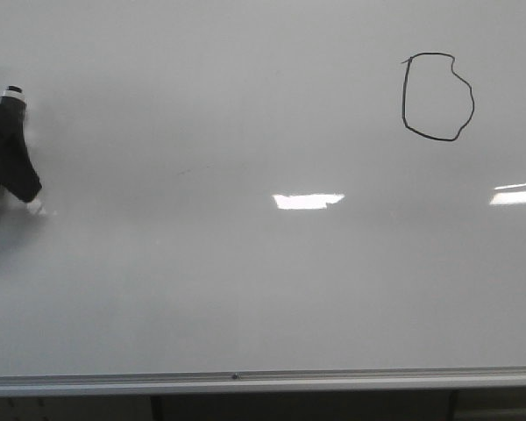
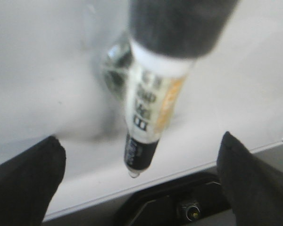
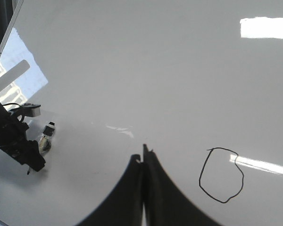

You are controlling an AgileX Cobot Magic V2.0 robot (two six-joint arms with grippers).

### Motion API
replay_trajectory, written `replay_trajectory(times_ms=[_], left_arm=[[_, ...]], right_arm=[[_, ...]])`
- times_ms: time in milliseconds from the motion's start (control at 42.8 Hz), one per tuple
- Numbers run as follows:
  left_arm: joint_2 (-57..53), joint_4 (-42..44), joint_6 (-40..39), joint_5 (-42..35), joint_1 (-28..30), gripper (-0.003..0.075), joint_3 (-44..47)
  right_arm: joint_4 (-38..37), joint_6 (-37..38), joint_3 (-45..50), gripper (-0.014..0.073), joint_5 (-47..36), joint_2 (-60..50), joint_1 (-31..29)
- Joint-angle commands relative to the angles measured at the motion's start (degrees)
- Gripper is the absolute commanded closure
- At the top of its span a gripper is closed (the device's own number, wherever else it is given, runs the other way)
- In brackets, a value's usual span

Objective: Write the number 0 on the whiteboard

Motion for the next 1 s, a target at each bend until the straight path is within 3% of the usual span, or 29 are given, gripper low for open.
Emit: replay_trajectory(times_ms=[0, 140, 257, 374, 561, 771, 981], left_arm=[[-7.1, -0.1, 0.3, -0.6, 0.1, 0.0076, -1.9], [-13.8, -0.6, 0.3, 2.8, -0.3, 0.0113, -1.9], [-18.5, -0.6, 0.3, 4.4, -1.3, 0.0217, -1.9], [-22.5, -1.5, 0.3, 6.6, -2.1, 0.0384, -1.9], [-27.9, -1.9, 0.3, 10.4, -2.4, 0.0729, -1.9], [-33.6, -1.9, -0.6, 12.0, -2.4, 0.0739, -0.9], [-47.0, -1.6, -1.2, 4.6, -2.4, 0.0739, 8.7]], right_arm=[[1.2, 0.0, -1.4, 0.0662, -3.5, 0.7, 0.0], [1.2, 0.0, -1.4, 0.0662, -3.5, 0.7, 0.0], [1.2, 0.0, -1.4, 0.0662, -3.5, 0.7, 0.0], [1.2, 0.0, -1.4, 0.0662, -3.5, 0.7, 0.0], [1.2, 0.0, -1.4, 0.0662, -3.5, 0.7, 0.0], [1.2, 0.0, -1.4, 0.0662, -3.5, 0.7, 0.0], [1.2, 0.0, -1.4, 0.0662, -3.5, 0.7, 0.0]])
